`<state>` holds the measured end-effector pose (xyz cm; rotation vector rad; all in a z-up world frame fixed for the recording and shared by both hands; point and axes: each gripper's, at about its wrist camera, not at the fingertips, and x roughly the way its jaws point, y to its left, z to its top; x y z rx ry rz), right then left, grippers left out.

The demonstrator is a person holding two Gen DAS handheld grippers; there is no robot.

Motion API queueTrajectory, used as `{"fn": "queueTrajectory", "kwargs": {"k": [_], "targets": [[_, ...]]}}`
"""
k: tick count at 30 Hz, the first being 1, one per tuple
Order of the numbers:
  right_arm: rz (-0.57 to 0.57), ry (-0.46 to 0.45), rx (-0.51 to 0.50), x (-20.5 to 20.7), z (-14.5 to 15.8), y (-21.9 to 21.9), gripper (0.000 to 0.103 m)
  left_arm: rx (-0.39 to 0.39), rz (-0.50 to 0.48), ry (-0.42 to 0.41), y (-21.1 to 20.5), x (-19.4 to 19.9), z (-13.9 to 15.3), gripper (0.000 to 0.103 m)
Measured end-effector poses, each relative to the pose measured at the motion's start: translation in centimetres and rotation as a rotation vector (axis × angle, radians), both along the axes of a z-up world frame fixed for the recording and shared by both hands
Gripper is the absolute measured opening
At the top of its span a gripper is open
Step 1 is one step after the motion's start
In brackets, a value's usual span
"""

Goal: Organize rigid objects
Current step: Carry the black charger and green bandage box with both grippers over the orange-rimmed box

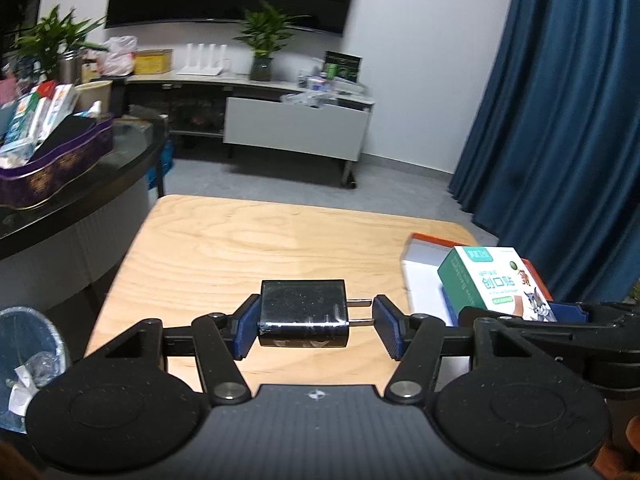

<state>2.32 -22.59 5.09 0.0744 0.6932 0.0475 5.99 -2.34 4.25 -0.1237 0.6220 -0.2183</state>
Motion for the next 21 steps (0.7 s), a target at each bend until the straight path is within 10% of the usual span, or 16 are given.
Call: {"fn": "queueTrajectory", "kwargs": {"k": [21], "targets": [[-0.239,-0.039,0.008,-5.3,0.7,-12.0,0.084,0.023,-0.252,-0.025,-9.7,0.7,0.0,0.061]]}}
